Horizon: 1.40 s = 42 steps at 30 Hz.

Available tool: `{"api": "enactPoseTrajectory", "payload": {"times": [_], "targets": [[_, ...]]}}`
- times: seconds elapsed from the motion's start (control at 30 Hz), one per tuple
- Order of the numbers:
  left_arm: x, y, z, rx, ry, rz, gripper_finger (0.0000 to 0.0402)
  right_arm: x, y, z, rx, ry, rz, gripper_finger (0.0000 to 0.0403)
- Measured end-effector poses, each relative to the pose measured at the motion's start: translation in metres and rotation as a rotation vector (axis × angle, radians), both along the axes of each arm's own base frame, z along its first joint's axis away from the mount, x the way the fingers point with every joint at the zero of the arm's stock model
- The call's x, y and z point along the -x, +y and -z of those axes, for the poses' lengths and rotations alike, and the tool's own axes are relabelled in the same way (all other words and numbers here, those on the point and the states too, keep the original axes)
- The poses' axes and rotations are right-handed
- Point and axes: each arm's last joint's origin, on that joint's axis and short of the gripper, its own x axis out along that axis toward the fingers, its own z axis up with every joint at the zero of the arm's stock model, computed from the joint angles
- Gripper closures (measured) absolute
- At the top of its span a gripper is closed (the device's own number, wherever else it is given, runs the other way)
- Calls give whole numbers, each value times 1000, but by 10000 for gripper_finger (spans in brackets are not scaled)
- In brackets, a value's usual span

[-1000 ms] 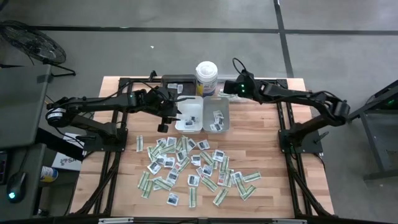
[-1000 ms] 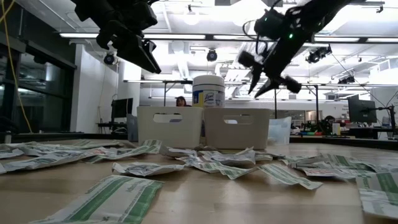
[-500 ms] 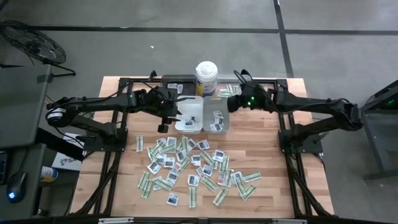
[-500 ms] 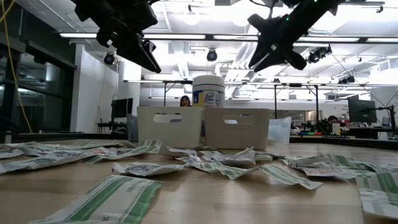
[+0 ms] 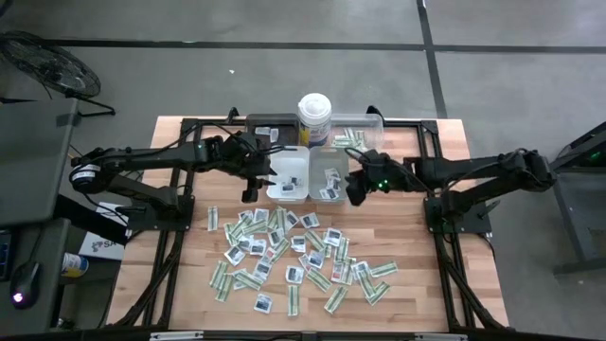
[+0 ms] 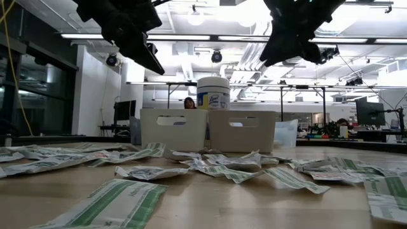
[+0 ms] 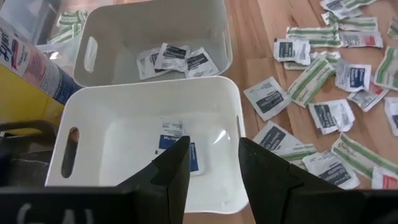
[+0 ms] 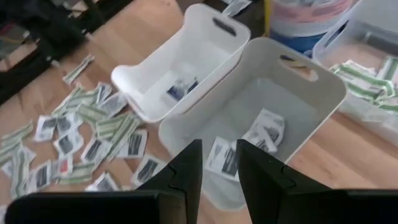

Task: Pick & Place First Aid Supplies
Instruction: Put the wipe into the gray bin

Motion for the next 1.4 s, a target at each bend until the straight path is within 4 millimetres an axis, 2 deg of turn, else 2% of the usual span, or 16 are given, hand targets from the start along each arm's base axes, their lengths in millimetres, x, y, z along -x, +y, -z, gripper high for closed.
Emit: {"api": "enactPoseTrajectory", "payload": {"times": [0.33, 0.63, 0.97, 1.07, 1.17, 1.4], "targets": [[-7, -33, -1, 45, -9, 27, 269, 4, 32, 2, 12, 37, -120, 321], [-25, -73, -5, 37, -135, 35, 269, 11, 68, 1, 79, 24, -213, 391], [-53, -106, 18, 114, -166, 31, 269, 15, 104, 10, 140, 33, -269, 402], [-58, -110, 22, 152, -178, 17, 269, 13, 110, 17, 113, 55, -289, 402], [-59, -113, 23, 167, -178, 16, 269, 7, 116, 28, 98, 134, -403, 402], [-57, -117, 20, 159, -189, 29, 269, -24, 114, 66, 70, 275, -652, 394]]}}
